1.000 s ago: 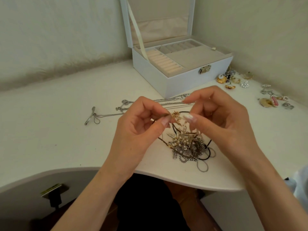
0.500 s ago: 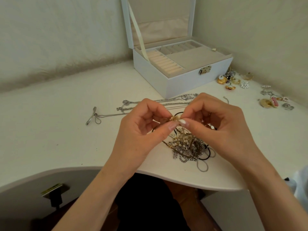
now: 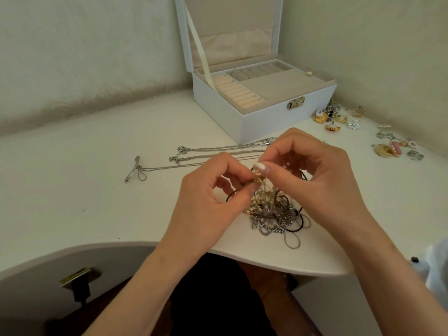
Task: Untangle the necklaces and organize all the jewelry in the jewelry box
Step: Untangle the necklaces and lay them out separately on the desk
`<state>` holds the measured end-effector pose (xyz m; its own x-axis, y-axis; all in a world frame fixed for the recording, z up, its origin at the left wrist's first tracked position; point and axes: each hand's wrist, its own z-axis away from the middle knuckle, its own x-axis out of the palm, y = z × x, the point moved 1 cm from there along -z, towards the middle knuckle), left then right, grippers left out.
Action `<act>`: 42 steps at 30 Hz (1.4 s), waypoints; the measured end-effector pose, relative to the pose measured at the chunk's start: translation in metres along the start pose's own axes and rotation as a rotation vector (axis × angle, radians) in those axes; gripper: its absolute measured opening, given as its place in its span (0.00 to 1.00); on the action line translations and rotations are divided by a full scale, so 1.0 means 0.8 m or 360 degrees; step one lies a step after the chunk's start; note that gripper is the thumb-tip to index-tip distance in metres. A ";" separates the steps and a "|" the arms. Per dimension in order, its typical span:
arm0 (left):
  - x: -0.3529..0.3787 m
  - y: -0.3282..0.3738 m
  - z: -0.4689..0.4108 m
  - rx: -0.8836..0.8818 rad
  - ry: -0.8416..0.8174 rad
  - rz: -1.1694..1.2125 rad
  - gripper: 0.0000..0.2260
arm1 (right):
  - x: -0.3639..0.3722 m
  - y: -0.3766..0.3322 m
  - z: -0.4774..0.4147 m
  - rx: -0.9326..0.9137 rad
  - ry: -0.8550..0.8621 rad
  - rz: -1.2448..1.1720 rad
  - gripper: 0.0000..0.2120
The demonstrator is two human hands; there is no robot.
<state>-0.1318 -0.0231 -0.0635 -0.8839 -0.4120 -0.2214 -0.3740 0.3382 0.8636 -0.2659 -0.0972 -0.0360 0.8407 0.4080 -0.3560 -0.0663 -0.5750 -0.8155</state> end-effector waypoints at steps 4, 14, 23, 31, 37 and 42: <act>0.001 0.002 0.002 0.0134 0.0018 -0.0170 0.05 | -0.001 0.004 0.000 0.0149 0.0035 -0.0098 0.03; -0.006 0.002 0.002 0.0139 0.0078 0.0134 0.01 | -0.011 0.001 0.000 0.0362 -0.0144 -0.0307 0.04; -0.003 -0.001 -0.004 -0.0128 -0.0236 0.0252 0.03 | -0.003 0.000 -0.001 0.0156 -0.0049 -0.0279 0.10; 0.000 0.003 -0.003 -0.0196 -0.0241 0.0240 0.02 | -0.002 0.006 0.000 0.0160 -0.0014 -0.0295 0.03; -0.003 0.001 -0.001 -0.0100 -0.0170 0.0247 0.04 | -0.002 0.004 -0.001 0.0218 -0.0081 -0.0463 0.04; -0.004 0.001 -0.001 0.0014 -0.0120 0.0265 0.04 | -0.003 0.005 0.000 0.0281 -0.0037 -0.0473 0.06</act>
<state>-0.1288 -0.0220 -0.0620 -0.9523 -0.2849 -0.1093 -0.2227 0.4041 0.8872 -0.2680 -0.1005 -0.0382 0.8248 0.5565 -0.1001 0.0856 -0.2978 -0.9508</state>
